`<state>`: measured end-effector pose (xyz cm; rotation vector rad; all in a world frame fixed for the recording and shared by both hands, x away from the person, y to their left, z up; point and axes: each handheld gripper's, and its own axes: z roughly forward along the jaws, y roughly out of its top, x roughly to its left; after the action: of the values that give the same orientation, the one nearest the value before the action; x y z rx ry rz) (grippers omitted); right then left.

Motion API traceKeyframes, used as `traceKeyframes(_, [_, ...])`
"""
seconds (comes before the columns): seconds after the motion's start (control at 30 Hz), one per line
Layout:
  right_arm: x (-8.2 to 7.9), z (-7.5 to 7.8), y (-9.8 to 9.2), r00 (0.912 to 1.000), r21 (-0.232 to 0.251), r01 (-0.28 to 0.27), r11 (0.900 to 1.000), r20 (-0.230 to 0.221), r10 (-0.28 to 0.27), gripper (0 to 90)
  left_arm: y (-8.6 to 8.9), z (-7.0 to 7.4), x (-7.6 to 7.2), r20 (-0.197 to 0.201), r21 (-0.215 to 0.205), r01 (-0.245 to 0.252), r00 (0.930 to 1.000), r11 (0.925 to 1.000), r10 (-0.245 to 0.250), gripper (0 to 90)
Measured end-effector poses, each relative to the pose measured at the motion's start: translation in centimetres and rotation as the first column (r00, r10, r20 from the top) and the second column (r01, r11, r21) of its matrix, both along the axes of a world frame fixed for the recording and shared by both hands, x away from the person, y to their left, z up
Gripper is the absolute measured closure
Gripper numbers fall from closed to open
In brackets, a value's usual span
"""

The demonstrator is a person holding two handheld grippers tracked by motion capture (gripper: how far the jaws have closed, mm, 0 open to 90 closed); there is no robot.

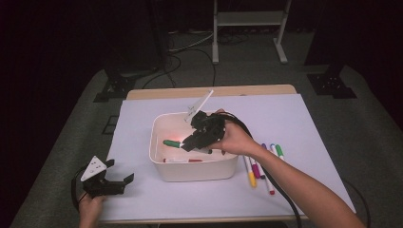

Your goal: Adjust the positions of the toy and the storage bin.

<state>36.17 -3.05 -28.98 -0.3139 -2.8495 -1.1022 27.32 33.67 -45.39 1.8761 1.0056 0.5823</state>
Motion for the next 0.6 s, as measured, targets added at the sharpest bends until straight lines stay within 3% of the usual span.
traceKeyframes(0.6, [1.3,-3.5,2.0,0.9990,-0.055,-0.033,0.998,-0.031,0.031,75.6,0.0,0.0,0.0,0.002,-0.004,0.002,1.0000,1.0000,-0.002,0.0])
